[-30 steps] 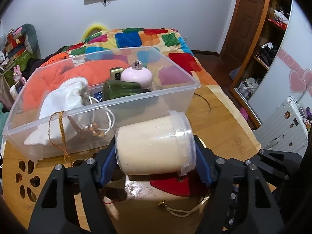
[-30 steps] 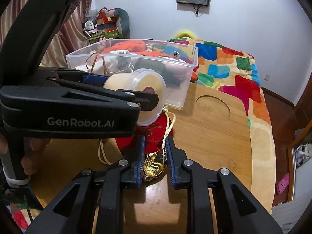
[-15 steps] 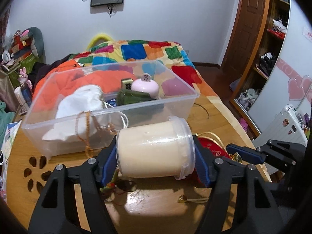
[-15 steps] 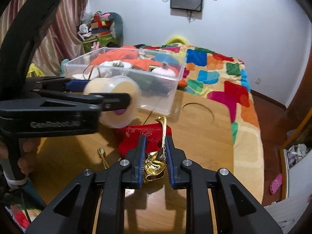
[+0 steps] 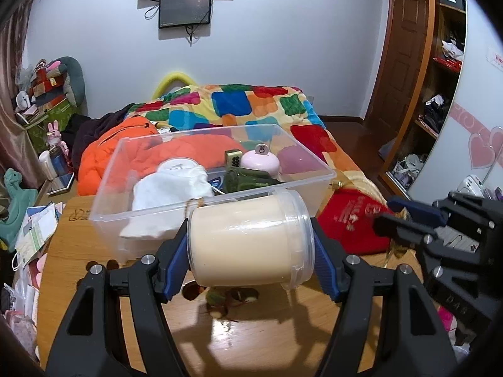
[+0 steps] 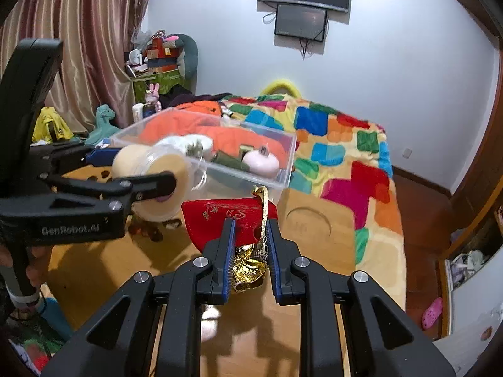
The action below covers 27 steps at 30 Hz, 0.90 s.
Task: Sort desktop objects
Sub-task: 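Lift the cream jar and red pouch and carry them over the clear box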
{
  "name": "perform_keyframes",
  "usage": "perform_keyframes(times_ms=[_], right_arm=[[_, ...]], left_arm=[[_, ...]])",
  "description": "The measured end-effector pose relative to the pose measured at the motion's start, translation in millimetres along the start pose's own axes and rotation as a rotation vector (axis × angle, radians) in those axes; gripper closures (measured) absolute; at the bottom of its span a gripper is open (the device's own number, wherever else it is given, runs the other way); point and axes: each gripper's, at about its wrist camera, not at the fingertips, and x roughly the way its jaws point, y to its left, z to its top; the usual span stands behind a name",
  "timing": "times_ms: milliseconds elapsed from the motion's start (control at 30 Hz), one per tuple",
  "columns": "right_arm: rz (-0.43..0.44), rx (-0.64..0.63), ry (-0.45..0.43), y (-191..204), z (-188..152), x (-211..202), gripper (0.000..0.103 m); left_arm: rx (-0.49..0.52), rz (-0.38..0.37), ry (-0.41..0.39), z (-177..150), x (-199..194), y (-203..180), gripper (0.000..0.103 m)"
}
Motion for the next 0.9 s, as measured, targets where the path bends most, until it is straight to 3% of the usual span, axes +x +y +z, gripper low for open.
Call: perform_keyframes(times_ms=[900], right_arm=[[-0.002, -0.028, -0.101, 7, 96, 23, 0.086]], left_arm=[[-0.02, 0.031, -0.065, 42, -7, 60, 0.037]])
